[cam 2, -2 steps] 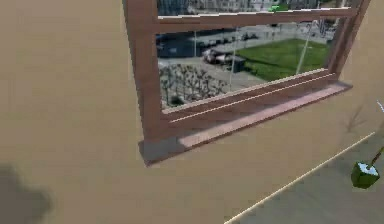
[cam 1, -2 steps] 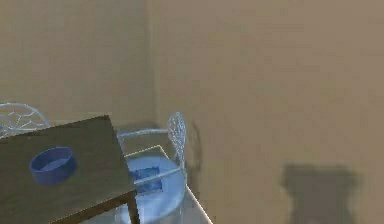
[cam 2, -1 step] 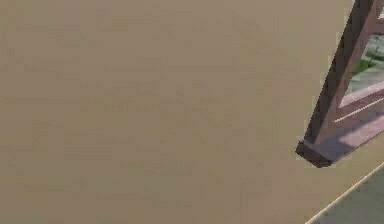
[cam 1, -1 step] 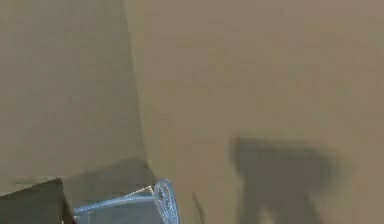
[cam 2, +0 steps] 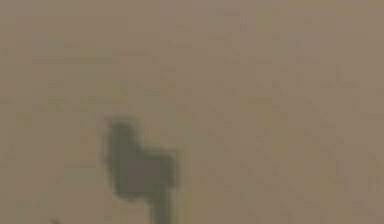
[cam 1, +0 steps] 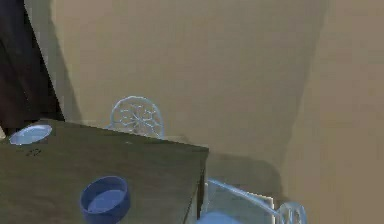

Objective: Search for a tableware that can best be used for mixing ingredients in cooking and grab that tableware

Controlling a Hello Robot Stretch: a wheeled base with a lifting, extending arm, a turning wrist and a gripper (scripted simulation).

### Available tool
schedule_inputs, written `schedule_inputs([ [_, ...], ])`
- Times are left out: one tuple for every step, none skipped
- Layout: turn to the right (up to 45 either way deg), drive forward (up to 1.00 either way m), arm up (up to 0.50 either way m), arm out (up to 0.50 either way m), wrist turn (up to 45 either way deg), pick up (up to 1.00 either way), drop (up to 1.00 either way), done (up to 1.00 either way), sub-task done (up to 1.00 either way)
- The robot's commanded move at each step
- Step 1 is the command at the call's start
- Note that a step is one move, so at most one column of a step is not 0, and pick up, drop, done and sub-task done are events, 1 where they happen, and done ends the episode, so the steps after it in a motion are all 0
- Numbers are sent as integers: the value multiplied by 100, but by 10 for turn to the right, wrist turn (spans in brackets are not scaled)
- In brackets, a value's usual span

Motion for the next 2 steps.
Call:
schedule_inputs([
  [-450, 0, 0, 0, 0, 0, 0, 0, 0],
  [-450, 0, 0, 0, 0, 0, 0, 0, 0],
])
